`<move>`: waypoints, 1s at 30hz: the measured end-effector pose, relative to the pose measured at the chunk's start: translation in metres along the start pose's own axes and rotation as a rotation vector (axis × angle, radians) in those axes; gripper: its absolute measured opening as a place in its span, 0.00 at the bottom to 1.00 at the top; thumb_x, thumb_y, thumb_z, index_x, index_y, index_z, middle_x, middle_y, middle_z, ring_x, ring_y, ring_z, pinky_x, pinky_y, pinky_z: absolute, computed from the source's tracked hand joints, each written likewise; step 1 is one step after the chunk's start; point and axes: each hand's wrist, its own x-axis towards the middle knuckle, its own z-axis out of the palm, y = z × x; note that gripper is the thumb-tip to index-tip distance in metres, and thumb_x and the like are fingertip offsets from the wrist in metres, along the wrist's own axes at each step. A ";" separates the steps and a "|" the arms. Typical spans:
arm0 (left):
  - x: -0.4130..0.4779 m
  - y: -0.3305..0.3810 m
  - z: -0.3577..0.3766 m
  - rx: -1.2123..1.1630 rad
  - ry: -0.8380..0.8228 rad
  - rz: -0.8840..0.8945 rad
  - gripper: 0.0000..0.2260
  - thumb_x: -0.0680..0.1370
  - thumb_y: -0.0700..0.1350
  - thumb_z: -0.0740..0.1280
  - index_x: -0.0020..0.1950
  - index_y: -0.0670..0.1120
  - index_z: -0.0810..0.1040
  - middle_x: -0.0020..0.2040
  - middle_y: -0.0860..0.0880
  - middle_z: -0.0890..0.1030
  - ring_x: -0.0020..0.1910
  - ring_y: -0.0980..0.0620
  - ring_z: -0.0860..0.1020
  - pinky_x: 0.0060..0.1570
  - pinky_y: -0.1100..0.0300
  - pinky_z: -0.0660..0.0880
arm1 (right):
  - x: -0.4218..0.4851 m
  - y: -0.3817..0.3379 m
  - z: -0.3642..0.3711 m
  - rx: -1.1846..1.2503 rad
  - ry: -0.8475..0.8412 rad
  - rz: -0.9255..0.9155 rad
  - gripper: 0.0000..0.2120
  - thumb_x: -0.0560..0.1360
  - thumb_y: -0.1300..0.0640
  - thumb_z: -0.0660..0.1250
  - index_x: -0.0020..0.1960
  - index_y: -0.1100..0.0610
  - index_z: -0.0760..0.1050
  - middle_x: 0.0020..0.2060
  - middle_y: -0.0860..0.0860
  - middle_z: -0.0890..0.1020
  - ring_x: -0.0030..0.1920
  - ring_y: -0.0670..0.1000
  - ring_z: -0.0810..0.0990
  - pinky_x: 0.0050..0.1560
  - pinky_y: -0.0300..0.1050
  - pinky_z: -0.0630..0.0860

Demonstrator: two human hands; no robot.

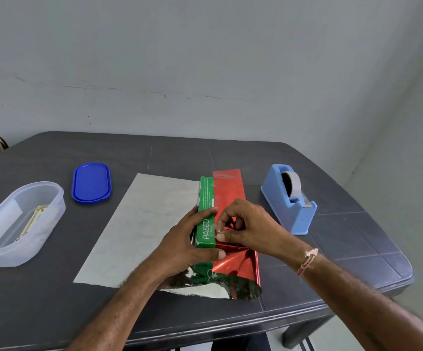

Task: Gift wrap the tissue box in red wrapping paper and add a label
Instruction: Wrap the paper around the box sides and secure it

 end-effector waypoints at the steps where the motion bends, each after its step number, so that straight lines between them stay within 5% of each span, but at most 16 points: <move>1: 0.000 0.000 0.000 0.001 0.002 -0.001 0.46 0.61 0.65 0.81 0.75 0.67 0.67 0.78 0.63 0.63 0.73 0.56 0.71 0.70 0.49 0.75 | 0.000 0.000 0.000 -0.003 0.002 0.001 0.08 0.72 0.49 0.79 0.48 0.46 0.82 0.49 0.44 0.78 0.41 0.43 0.75 0.43 0.35 0.75; 5: -0.001 0.001 0.000 -0.006 0.002 -0.004 0.46 0.61 0.65 0.81 0.76 0.66 0.66 0.78 0.62 0.65 0.73 0.57 0.71 0.70 0.50 0.75 | 0.004 0.002 -0.003 -0.026 -0.027 0.038 0.19 0.72 0.48 0.79 0.61 0.48 0.79 0.52 0.44 0.77 0.41 0.43 0.76 0.43 0.33 0.74; 11: 0.001 0.001 -0.001 -0.010 -0.006 -0.005 0.45 0.60 0.65 0.82 0.75 0.68 0.67 0.78 0.61 0.65 0.73 0.56 0.71 0.69 0.49 0.75 | 0.004 0.005 -0.007 0.124 0.000 0.101 0.10 0.77 0.54 0.74 0.58 0.50 0.80 0.51 0.47 0.80 0.44 0.49 0.82 0.44 0.37 0.80; 16: 0.000 0.000 -0.001 -0.007 -0.011 0.002 0.45 0.61 0.64 0.82 0.75 0.68 0.67 0.78 0.62 0.64 0.73 0.58 0.70 0.70 0.51 0.75 | 0.007 0.002 -0.006 0.011 -0.015 0.077 0.18 0.71 0.47 0.79 0.57 0.50 0.79 0.50 0.44 0.79 0.39 0.41 0.76 0.41 0.33 0.74; 22: 0.001 -0.001 0.000 0.008 -0.011 -0.012 0.48 0.60 0.67 0.81 0.77 0.66 0.65 0.79 0.61 0.63 0.74 0.56 0.70 0.71 0.48 0.74 | 0.016 0.003 -0.009 -0.067 -0.079 0.058 0.15 0.75 0.54 0.77 0.59 0.51 0.78 0.50 0.46 0.78 0.39 0.42 0.76 0.43 0.35 0.73; 30: 0.001 -0.003 -0.001 -0.020 -0.017 0.000 0.45 0.62 0.64 0.82 0.76 0.68 0.66 0.79 0.62 0.63 0.73 0.56 0.71 0.68 0.49 0.76 | 0.024 -0.005 0.004 -0.258 0.004 0.121 0.24 0.69 0.33 0.75 0.54 0.47 0.73 0.46 0.42 0.78 0.44 0.45 0.78 0.43 0.43 0.75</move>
